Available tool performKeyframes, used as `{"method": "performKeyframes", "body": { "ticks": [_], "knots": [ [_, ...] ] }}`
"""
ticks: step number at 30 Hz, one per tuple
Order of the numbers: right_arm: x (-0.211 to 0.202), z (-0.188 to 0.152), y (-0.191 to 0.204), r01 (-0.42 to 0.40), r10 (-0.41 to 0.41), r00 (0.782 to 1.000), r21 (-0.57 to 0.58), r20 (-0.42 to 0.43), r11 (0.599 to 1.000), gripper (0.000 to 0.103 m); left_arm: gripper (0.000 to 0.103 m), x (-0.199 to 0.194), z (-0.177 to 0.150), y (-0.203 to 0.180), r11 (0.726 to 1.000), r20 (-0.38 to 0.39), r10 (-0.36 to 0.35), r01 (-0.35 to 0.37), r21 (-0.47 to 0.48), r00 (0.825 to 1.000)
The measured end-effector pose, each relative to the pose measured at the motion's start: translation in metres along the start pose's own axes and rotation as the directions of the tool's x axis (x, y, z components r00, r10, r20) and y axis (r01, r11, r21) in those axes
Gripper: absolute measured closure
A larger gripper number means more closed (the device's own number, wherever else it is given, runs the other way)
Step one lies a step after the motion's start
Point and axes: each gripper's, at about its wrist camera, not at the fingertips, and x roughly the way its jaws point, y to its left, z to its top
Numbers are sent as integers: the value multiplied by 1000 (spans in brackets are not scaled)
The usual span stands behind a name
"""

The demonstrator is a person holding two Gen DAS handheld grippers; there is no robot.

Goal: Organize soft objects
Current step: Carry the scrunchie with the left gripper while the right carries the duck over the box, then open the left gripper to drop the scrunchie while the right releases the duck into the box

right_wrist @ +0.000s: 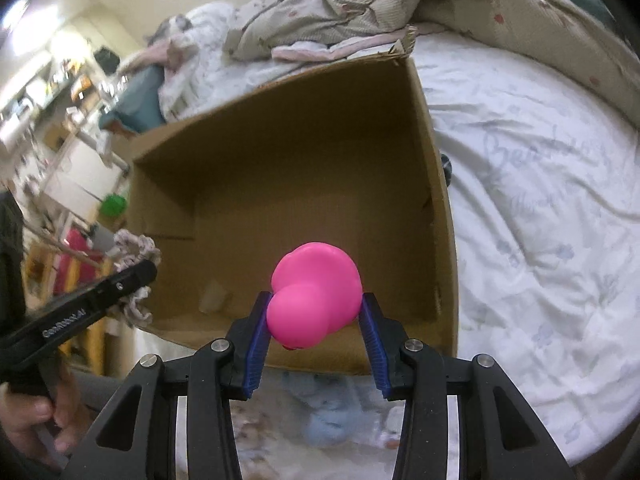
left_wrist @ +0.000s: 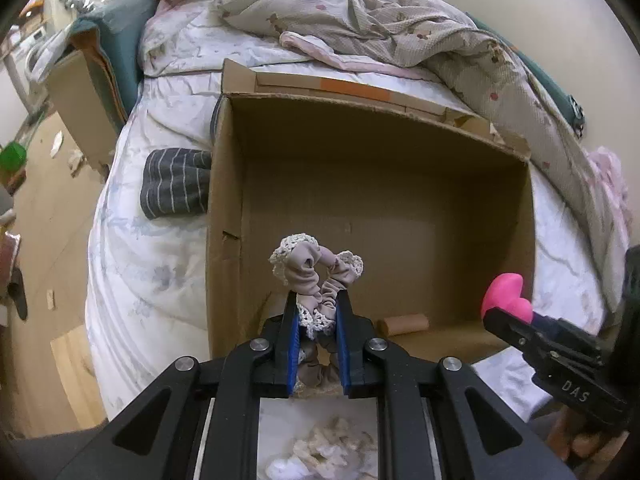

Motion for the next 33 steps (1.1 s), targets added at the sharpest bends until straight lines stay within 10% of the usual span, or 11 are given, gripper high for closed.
{"method": "performKeyframes", "body": {
  "ticks": [33],
  "knots": [
    [25, -5, -2, 8, -4, 995, 41, -100, 999, 57, 74, 4, -5, -8, 999, 4, -15, 14, 49, 1000]
  ]
}}
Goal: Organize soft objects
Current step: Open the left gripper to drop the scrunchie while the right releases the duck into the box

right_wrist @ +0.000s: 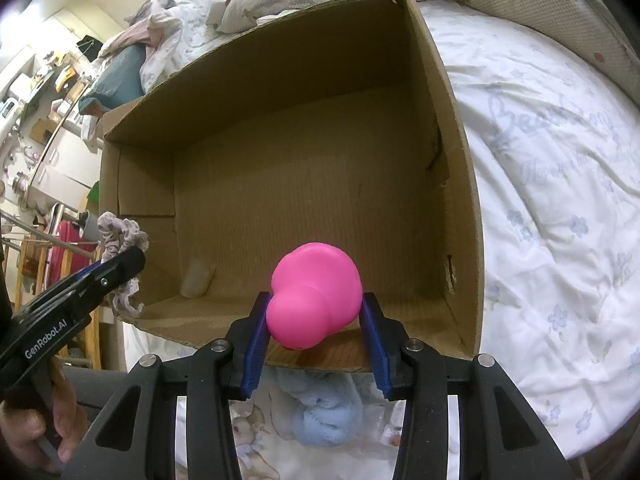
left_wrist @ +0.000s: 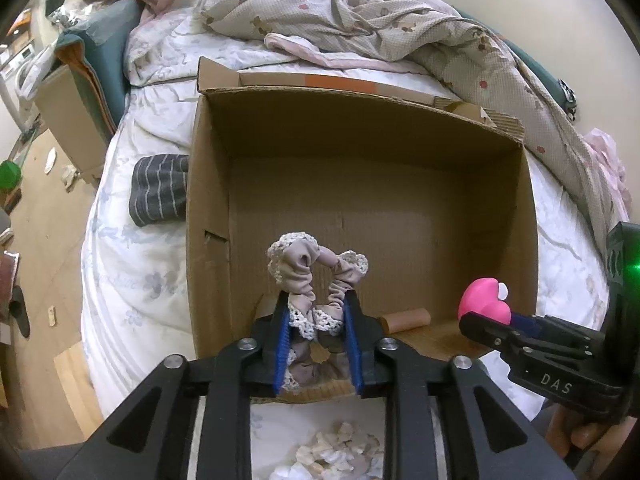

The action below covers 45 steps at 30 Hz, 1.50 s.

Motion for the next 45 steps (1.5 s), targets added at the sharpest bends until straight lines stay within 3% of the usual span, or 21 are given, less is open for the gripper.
{"method": "performKeyframes", "body": {
  "ticks": [1, 3, 5, 19, 29, 34, 36, 41, 44, 45],
  "knots": [
    [0, 0, -1, 1, -1, 1000, 0, -1, 1000, 57, 70, -1, 0, 0, 1000, 2, 3, -3, 0, 1000],
    [1, 0, -2, 0, 0, 1000, 0, -6, 1000, 57, 46, -3, 1, -1, 1000, 16, 8, -8, -5, 1000],
    [2, 1, -1, -1, 1, 1000, 0, -10, 1000, 57, 36, -7, 1, 0, 1000, 35, 20, -20, -13, 999],
    [3, 3, 2, -25, 25, 1000, -7, -5, 1000, 57, 36, -10, 1, 2, 999, 42, 44, -43, -14, 998],
    [-6, 3, 4, -34, 35, 998, -19, 45, 999, 56, 36, -20, -4, 5, 998, 71, 51, -49, -25, 996],
    [-17, 5, 4, -50, 51, 993, -7, 103, 999, 36, 35, -28, -7, 5, 998, 87, 68, -66, -18, 994],
    [-21, 6, 5, -42, 43, 992, -8, 117, 999, 33, 29, -30, -8, 6, 998, 86, 68, -66, -24, 994],
    [-35, 4, 13, -34, 41, 985, -45, 169, 998, 30, 26, -41, -10, 8, 997, 104, 72, -69, -26, 992],
    [-47, 1, 16, -35, 47, 977, -59, 207, 998, 25, 18, -50, -11, 11, 996, 129, 88, -84, -40, 988],
    [-49, 0, 15, -40, 52, 975, -59, 216, 997, 19, 14, -54, -12, 13, 995, 137, 92, -87, -45, 986]
  ]
}}
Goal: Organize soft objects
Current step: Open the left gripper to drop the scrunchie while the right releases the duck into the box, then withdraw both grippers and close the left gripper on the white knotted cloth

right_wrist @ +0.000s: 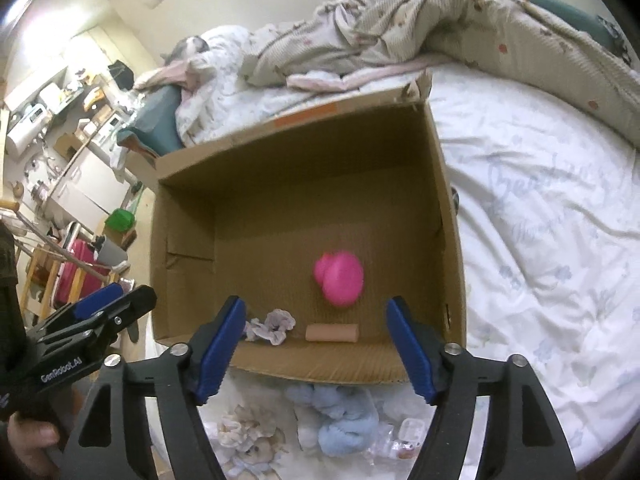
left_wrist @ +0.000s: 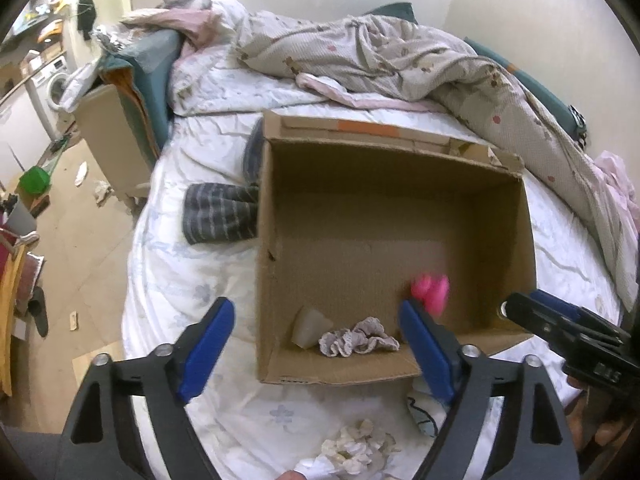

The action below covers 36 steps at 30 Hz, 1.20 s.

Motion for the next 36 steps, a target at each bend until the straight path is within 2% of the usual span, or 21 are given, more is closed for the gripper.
{"method": "performKeyframes", "body": {
  "ticks": [1, 2, 6, 11, 14, 19, 25, 33, 36],
  "knots": [
    [-4, -1, 1, -7, 7, 1000, 2, 12, 1000, 4, 12, -2, 0, 1, 1000, 2, -3, 3, -4, 1000],
    [-7, -2, 1, -8, 8, 1000, 5, 20, 1000, 0, 11, -5, -1, 3, 1000, 1, -7, 7, -7, 1000],
    [-17, -9, 1, -6, 6, 1000, 6, 26, 1000, 0, 5, -15, -6, 4, 1000, 6, -15, 15, -3, 1000],
    [-26, -20, 5, -5, 5, 1000, -5, 12, 1000, 0, 5, -23, -22, 4, 1000, -10, -3, 3, 14, 1000],
    [-28, -27, 7, 7, -7, 1000, -21, 3, 1000, 0, 5, -21, -35, 2, 1000, -51, 14, -12, 27, 999],
    [-21, -46, 6, 18, -20, 998, -36, -52, 999, 0, 5, -20, -52, 3, 999, -72, 34, -32, 33, 997],
    [-22, -59, 0, 45, -47, 995, -30, -91, 999, 0, 5, -12, -67, 8, 999, -124, 42, -42, 6, 991],
    [-15, -74, -17, 60, -49, 985, 63, -167, 996, 0, 5, 8, -74, 33, 994, -205, 55, -73, -80, 977],
    [-13, -72, -20, 55, -39, 984, 87, -175, 995, 0, 7, 12, -75, 42, 991, -218, 22, -51, -126, 976]
  ]
}}
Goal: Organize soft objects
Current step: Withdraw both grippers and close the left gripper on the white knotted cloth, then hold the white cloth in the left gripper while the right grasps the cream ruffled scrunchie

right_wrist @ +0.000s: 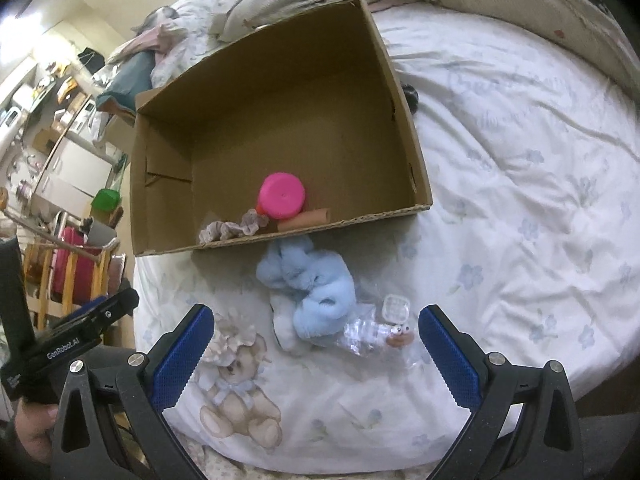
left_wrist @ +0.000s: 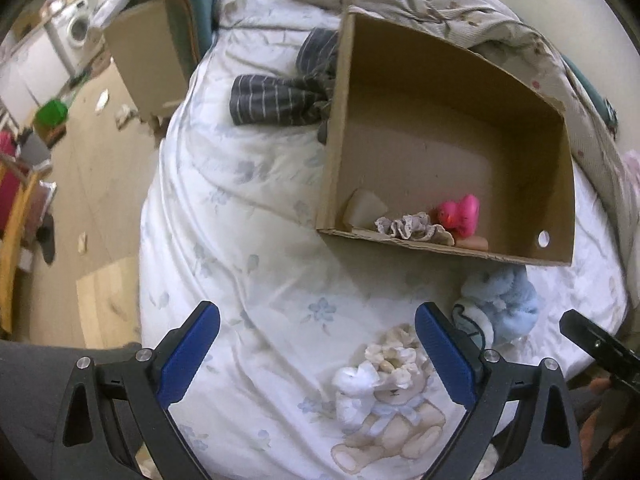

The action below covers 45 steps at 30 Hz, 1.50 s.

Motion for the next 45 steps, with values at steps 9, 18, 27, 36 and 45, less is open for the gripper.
{"method": "performKeyframes", "body": {
  "ticks": [9, 18, 27, 36, 45],
  "knots": [
    [16, 3, -6, -1, 3, 998, 44, -55, 999, 0, 26, 37, -18, -29, 993, -173, -79, 93, 74, 982],
    [21, 4, -7, 16, -13, 997, 39, -71, 999, 0, 26, 72, -38, -42, 987, -327, -18, 69, 144, 945],
    [28, 6, -1, 21, -20, 996, 16, -91, 1000, 0, 79, 82, -46, -40, 983, -371, -39, 102, 152, 928],
    [26, 5, -3, 17, -15, 996, 27, -91, 999, 0, 81, 25, -38, -22, 976, -278, -156, 191, 103, 948],
    [21, -1, -1, -164, 173, 977, 78, -122, 983, 0, 81, -16, -31, 12, 990, -117, -138, 141, 17, 983]
  ]
}}
